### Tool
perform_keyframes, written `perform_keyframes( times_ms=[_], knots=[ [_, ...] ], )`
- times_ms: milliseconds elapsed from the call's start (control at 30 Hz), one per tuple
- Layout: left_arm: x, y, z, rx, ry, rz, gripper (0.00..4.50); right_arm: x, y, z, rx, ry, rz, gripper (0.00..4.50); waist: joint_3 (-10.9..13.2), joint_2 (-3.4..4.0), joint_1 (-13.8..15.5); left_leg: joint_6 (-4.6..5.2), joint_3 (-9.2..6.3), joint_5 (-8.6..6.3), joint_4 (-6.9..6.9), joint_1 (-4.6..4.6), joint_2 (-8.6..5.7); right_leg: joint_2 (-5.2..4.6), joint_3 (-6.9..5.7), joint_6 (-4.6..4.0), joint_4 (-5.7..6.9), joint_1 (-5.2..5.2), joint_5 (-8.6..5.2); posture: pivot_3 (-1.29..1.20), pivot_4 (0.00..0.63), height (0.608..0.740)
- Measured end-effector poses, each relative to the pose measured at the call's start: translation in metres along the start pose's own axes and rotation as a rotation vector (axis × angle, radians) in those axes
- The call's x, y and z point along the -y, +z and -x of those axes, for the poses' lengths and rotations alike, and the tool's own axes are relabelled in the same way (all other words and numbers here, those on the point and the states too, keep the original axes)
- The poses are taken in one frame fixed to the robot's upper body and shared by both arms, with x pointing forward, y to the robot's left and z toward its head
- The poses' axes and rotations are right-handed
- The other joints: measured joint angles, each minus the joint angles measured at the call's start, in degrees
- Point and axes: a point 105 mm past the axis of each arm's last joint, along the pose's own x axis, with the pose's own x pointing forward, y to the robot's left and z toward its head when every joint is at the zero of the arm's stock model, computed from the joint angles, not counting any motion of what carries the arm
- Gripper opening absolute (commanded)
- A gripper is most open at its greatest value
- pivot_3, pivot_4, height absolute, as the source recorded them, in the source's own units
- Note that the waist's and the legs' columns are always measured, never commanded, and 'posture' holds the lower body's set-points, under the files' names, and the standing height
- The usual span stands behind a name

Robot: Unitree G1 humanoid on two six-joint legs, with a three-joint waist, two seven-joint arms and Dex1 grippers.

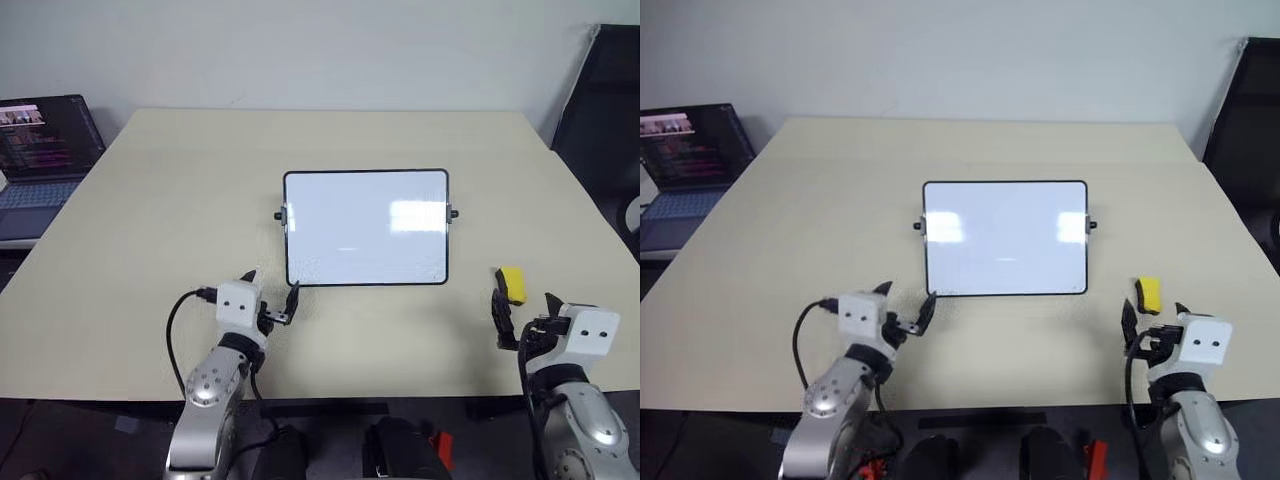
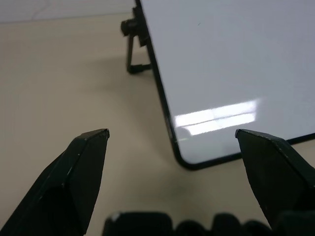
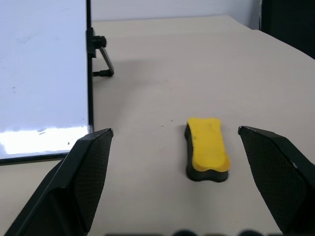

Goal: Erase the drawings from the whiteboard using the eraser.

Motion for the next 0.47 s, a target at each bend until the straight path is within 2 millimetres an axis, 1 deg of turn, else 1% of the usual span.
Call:
perform_keyframes(
  times_ms=[100,167,300,367,467],
  knots=[
    [0.009,-0.003,0.004,-0.007,0.012,0.017,4.50,-0.007,-0.010,0.001,-0.020,0.018,0.034,4.47,0.0,-0.01,0.1,0.00,-0.02,0.00,-0.01,-0.06,-0.02,-0.01,-0.02,-0.03,-0.02,-0.03,-0.02,0.00,0.150,0.740],
    [0.014,-0.004,0.004,-0.009,0.004,0.023,4.50,-0.007,-0.012,0.001,-0.017,0.021,0.047,4.47,0.0,-0.02,0.1,-0.01,-0.02,0.00,-0.01,-0.06,-0.04,-0.02,-0.02,-0.03,-0.02,-0.04,-0.02,0.00,0.150,0.740],
    [0.015,-0.001,0.004,0.008,0.005,0.019,4.50,-0.004,-0.016,0.008,-0.035,0.017,0.093,4.47,0.0,-0.02,0.1,-0.01,-0.05,-0.01,-0.04,-0.07,-0.02,-0.01,-0.07,-0.10,-0.02,-0.06,-0.06,0.00,0.150,0.740],
    [0.019,-0.002,0.005,0.011,-0.009,0.021,4.50,-0.003,-0.015,0.008,-0.030,0.019,0.113,4.47,0.0,-0.02,0.1,-0.01,-0.03,-0.01,-0.04,-0.07,-0.03,0.00,-0.06,-0.09,-0.02,-0.06,-0.06,0.00,0.150,0.740],
    [0.031,-0.004,0.006,0.010,-0.038,0.036,4.50,-0.001,-0.013,0.006,-0.027,0.039,0.141,4.47,0.0,-0.04,0.1,-0.01,-0.03,-0.01,-0.04,-0.08,-0.05,-0.01,-0.06,-0.08,-0.04,-0.06,-0.05,0.00,0.150,0.740]
  ],
)
